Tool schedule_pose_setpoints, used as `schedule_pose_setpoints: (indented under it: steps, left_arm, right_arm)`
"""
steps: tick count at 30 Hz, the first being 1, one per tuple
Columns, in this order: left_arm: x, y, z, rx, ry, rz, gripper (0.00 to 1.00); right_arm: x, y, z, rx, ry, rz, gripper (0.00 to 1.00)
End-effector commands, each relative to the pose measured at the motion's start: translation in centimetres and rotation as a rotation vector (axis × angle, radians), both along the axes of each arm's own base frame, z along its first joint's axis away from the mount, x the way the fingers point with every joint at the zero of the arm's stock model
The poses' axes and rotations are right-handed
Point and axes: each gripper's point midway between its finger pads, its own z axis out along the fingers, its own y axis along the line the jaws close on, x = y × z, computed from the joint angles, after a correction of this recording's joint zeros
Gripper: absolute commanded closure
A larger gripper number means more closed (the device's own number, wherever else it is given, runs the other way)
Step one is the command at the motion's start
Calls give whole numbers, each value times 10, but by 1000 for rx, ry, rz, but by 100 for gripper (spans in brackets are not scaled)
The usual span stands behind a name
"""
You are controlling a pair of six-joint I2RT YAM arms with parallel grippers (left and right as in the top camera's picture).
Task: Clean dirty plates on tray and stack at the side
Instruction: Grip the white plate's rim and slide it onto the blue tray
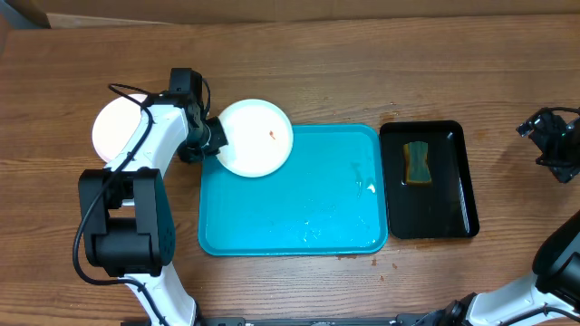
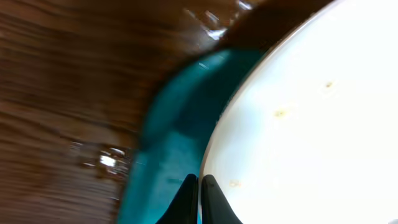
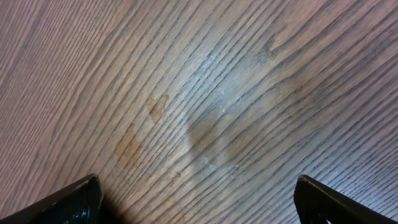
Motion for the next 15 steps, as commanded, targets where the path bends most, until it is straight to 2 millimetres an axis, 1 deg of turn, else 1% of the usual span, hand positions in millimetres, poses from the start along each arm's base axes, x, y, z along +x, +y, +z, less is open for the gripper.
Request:
schedule_pose_setpoints:
  steps: [1,4,8,15]
  left_arm:
    - [-14,-30,5,-151,27,-107,96]
    - [-27,-39,3,-146,77,-131,96]
    - [-42,-58,0,-132,124,-187,96]
    - [-60,-98,-3,-124,156,-272,96]
  right_arm:
    - [6,-3,7,-6,-24,-4,0]
    - [6,-3,7,-6,-24,-4,0]
    - [6,-3,7,-6,-24,-4,0]
    - [6,-3,7,-6,-24,-4,0]
